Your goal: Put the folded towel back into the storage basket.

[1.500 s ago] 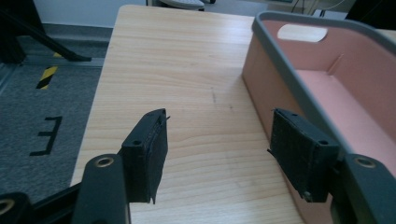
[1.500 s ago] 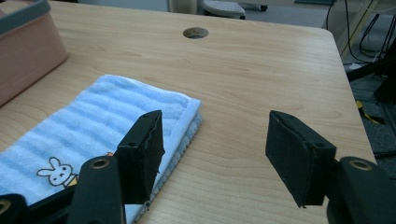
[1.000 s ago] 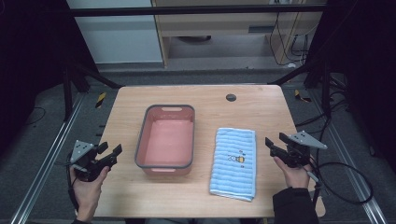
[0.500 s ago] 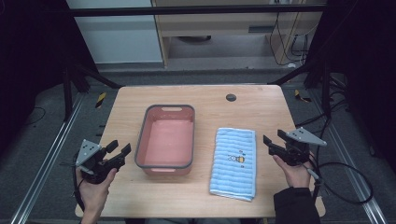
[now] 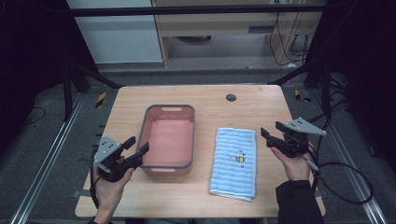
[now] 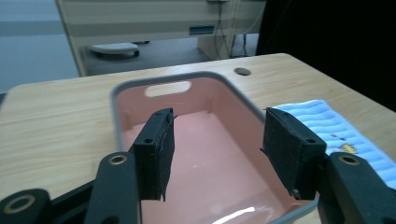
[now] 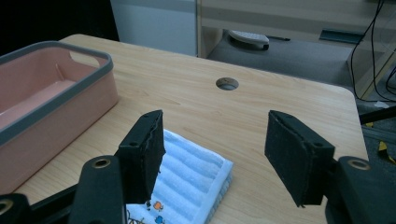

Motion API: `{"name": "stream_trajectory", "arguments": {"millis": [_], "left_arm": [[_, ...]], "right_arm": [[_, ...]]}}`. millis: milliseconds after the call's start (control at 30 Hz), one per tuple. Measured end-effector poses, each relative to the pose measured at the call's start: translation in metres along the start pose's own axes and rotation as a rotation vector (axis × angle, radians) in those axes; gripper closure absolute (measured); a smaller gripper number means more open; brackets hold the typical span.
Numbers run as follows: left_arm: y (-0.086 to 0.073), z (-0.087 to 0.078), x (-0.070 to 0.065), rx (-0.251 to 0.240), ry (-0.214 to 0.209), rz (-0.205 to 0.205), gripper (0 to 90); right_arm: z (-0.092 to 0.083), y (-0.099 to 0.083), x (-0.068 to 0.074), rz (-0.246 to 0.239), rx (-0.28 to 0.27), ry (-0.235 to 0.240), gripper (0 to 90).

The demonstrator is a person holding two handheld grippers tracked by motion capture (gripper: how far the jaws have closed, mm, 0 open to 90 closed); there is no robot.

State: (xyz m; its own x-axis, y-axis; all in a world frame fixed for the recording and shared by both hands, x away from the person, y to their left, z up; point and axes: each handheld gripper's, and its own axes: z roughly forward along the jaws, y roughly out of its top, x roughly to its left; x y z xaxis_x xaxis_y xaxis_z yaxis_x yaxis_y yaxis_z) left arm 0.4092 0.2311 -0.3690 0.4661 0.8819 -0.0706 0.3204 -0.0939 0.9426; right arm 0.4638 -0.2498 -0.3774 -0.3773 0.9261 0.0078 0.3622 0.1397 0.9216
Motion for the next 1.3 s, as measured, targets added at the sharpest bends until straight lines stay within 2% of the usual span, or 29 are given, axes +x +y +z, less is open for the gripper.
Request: {"name": "stream_trajectory", "arguments": {"millis": [167,233,267,600,633,900,1067,1300], "left_arm": [[0.003,0.012,-0.022,0.006,-0.035,0.027,42.3],[0.003,0.014,-0.025,0.010,-0.041,0.031,42.1],[0.005,0.019,-0.032,0.011,-0.056,0.031,42.2],[0.005,0.039,-0.065,0.032,-0.108,0.078,42.5],[0.005,0.039,-0.065,0.032,-0.108,0.078,42.6],[0.002,0.055,-0.089,0.052,-0.148,0.102,43.3],[-0.002,0.063,-0.101,0.061,-0.171,0.100,43.5],[-0.010,0.072,-0.114,0.084,-0.180,0.128,43.5]], "right_arm": [[0.002,0.008,-0.001,0.011,-0.009,0.010,36.7],[0.003,0.009,-0.001,0.010,-0.008,0.011,36.4],[0.004,0.010,-0.001,0.016,-0.007,0.012,36.4],[0.015,0.010,-0.001,0.001,0.027,0.023,35.2],[0.015,0.010,-0.001,0.001,0.027,0.023,35.2],[0.023,0.009,-0.001,0.013,0.033,0.024,34.9],[0.027,0.006,-0.003,0.015,0.039,0.012,34.9],[0.036,0.001,-0.004,0.030,0.053,0.014,35.3]]}}
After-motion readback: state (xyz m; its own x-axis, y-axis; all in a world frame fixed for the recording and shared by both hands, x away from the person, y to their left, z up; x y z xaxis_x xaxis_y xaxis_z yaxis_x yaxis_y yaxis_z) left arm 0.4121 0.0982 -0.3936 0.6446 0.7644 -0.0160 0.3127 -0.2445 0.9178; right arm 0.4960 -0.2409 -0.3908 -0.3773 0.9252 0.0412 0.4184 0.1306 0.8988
